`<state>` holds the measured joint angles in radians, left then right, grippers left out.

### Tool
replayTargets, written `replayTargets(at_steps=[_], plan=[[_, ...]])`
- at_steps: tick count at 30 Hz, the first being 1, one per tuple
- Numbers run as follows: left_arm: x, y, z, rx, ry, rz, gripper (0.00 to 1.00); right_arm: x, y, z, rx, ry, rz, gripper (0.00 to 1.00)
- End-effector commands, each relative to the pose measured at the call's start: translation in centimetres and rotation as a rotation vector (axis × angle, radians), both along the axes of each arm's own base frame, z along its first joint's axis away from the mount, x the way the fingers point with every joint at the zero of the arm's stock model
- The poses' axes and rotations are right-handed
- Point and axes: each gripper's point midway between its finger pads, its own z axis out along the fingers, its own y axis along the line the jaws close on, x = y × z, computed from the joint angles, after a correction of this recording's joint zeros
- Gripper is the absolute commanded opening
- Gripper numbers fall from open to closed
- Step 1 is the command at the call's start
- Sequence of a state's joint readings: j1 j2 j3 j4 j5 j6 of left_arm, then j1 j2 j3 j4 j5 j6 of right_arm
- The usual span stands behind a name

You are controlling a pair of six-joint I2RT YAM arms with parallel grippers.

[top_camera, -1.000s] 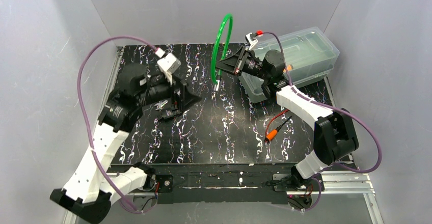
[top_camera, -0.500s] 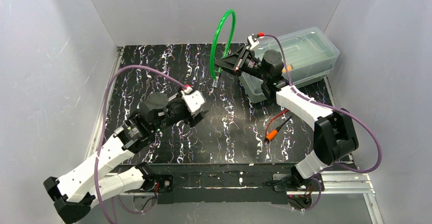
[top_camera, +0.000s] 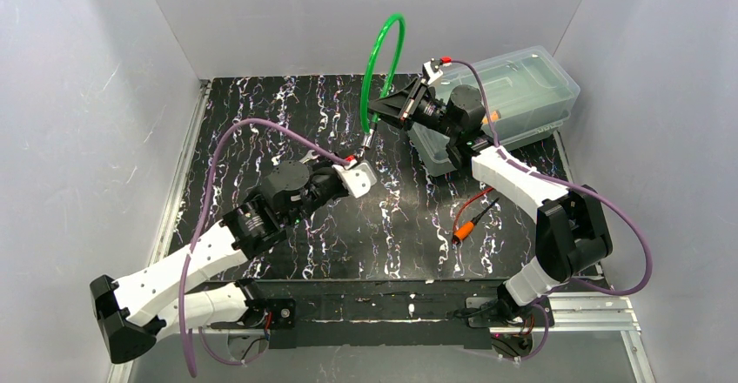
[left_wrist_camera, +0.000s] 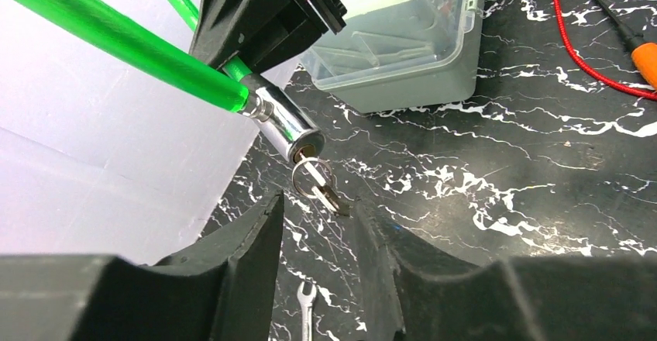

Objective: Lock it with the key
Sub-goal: Lock the lock.

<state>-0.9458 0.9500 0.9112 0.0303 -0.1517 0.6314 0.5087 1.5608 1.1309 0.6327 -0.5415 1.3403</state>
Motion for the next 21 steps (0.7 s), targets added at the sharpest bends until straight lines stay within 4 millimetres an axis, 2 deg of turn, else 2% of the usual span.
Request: replayTargets(at_steps=[1,4,8,16,21], plan=[[0.2,-0.3,3.0,-0.029,-0.109,-0.003,0.31,-0.2,-0.3,2.9,0.078,-0.072,-0.007,0.01],[0.0,-0.5,3.3,-0.017,-0.142,-0.012,0.22,-0.2,-0.4,2.8,0.077,-0.070,-0.007,0.01],[-0.2,-0.9,3.0,0.016,-0.174,-0.033,0.15,-0.3,-0.4,2.9,0.077,-0.067,-0.006,0.01],[-0.9,-1.5,1.9,0.184,-0.332,-0.106,0.01,-0.5,-0.5,2.7,0.072,-0.059,-0.003,0.01],[-1.1,-1.7,0.5,0.346,-0.459,-0.164,0.00,-0.5,-0.5,2.7,0.070,-0.056,0.000,0.01]])
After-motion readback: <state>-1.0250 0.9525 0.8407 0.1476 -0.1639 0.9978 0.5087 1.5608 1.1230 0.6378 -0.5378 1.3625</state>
